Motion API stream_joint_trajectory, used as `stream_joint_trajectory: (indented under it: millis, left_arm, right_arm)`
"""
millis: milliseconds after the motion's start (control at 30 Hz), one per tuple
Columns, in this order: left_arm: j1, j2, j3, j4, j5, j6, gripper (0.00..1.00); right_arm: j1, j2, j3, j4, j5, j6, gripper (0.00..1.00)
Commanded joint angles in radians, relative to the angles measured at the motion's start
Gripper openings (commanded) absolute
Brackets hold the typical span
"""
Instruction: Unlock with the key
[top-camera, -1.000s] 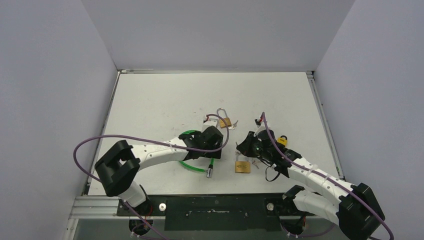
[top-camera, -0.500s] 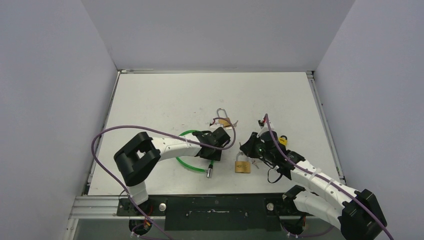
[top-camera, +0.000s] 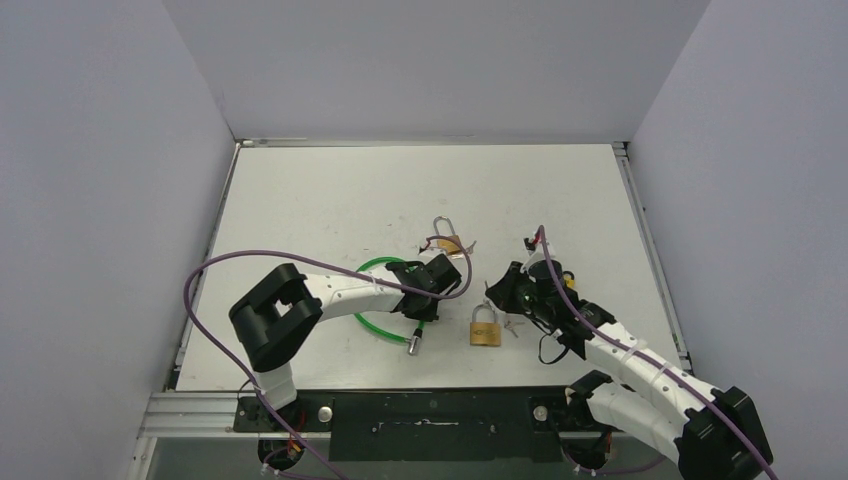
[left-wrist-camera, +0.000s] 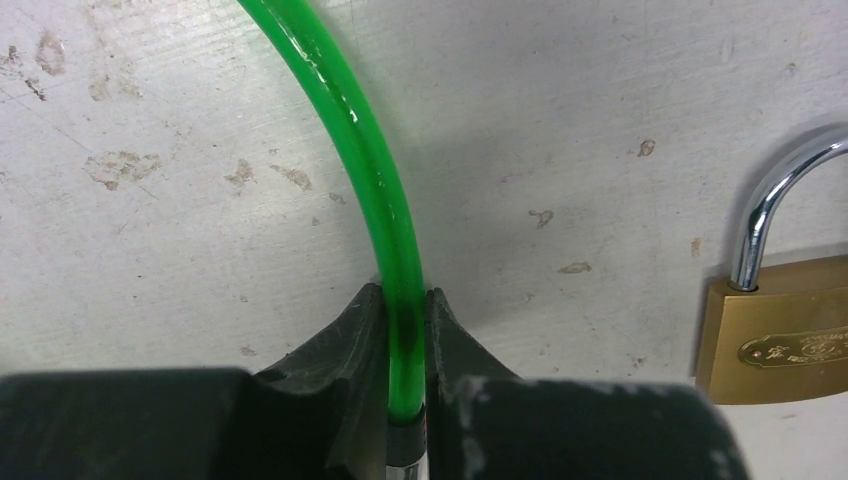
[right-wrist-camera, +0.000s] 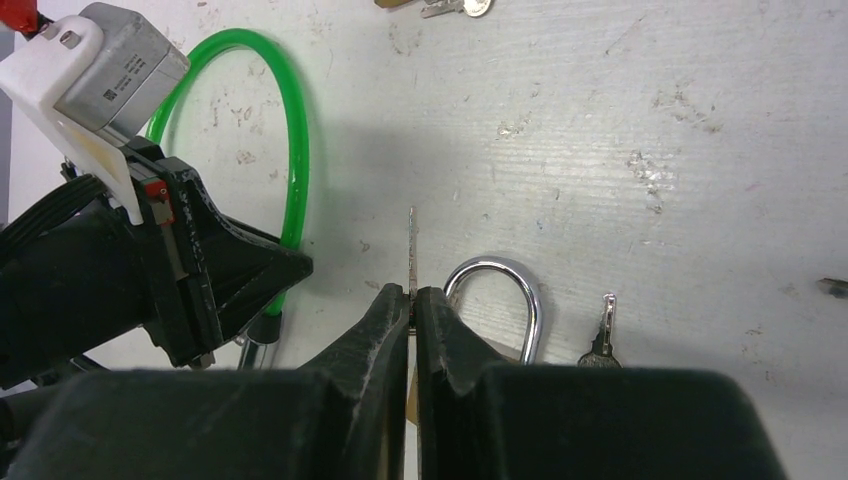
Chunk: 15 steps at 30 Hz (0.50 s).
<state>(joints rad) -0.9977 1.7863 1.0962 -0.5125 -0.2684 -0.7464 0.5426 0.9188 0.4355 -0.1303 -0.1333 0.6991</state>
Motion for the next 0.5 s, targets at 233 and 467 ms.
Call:
stream_joint_trajectory:
  millis: [233,467]
  left_arm:
    - [0.08,-0.233,-0.041,0.215,-0.019,-0.05,0.0]
    - [0.242,-0.471,-0.157,0.416,0.098,-0.205,0.0]
  right_arm:
    - [-0.01,-0.15,-0.056,0.277,-0.347,-0.127,0.0]
    - [0.0,-0.173,-0.096,0.467,-0.518,-0.1,0.0]
